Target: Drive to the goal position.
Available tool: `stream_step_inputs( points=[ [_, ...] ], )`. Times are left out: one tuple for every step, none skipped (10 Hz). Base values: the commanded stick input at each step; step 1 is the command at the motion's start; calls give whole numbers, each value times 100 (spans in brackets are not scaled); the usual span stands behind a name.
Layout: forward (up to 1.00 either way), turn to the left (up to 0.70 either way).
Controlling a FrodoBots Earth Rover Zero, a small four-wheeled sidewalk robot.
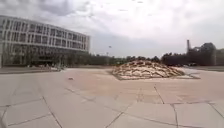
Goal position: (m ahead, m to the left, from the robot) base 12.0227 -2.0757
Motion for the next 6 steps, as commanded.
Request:
stream_step_inputs(
  points=[
    [70,0],
    [70,0],
    [70,0],
    [70,0],
    [70,0],
    [70,0]
  ],
)
